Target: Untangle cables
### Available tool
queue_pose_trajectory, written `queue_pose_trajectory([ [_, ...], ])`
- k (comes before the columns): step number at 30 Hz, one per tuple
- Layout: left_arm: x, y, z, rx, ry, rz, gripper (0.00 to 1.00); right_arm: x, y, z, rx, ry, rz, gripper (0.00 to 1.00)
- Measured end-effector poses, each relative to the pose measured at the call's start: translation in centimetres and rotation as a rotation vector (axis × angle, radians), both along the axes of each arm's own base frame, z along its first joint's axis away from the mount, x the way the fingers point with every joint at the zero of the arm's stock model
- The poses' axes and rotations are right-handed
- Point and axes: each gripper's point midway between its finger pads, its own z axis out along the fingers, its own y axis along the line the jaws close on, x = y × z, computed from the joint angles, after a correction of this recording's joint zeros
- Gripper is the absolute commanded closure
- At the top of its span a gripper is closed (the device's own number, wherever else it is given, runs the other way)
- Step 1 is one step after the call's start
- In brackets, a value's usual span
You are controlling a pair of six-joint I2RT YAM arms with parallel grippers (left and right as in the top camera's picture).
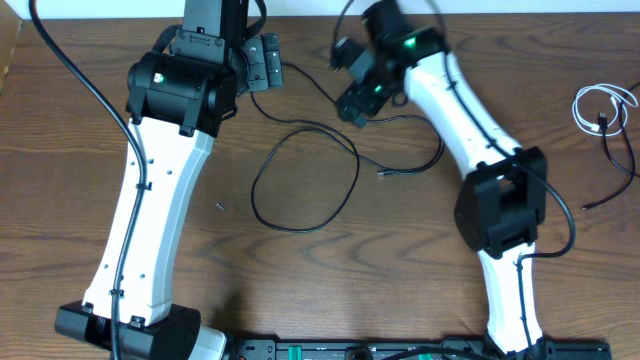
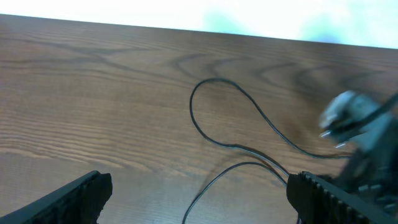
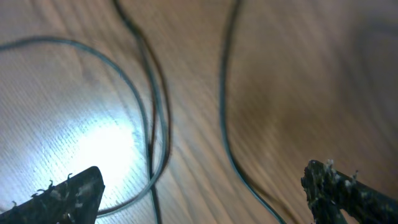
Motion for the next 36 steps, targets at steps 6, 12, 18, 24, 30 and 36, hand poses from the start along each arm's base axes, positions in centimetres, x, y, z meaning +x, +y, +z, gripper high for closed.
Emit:
queue_pose_trajectory([
  [6, 0.0, 0.0, 0.0, -0.001, 0.002, -0.002, 0.04, -1.3, 1.6, -3.1, -0.04, -0.014, 0.077, 0.01],
  [12, -0.1, 0.0, -0.1, 0.0, 0.007, -0.002, 0.04, -1.2, 1.7, -4.5, -0.043, -0.028, 0.097, 0.01],
  [18, -0.3, 0.0, -0.3, 0.003, 0.017, -0.002, 0.04, -0.4, 2.0, -6.6, -0.048, -0.033, 0.1, 0.01],
  [24, -0.4, 0.0, -0.3, 0.004, 0.02, -0.002, 0.04, -0.4, 2.0, -9.4, -0.065, -0.006, 0.099, 0.01],
  [30, -0.4, 0.0, -0.3, 0.004, 0.021, -0.002, 0.04, -0.8, 1.8, -9.9, -0.073, 0.016, 0.1, 0.01],
  [36, -0.4, 0.1, -0.3, 0.004, 0.021, -0.002, 0.04, -2.1, 1.1, -9.9, -0.106, 0.074, 0.104, 0.12],
])
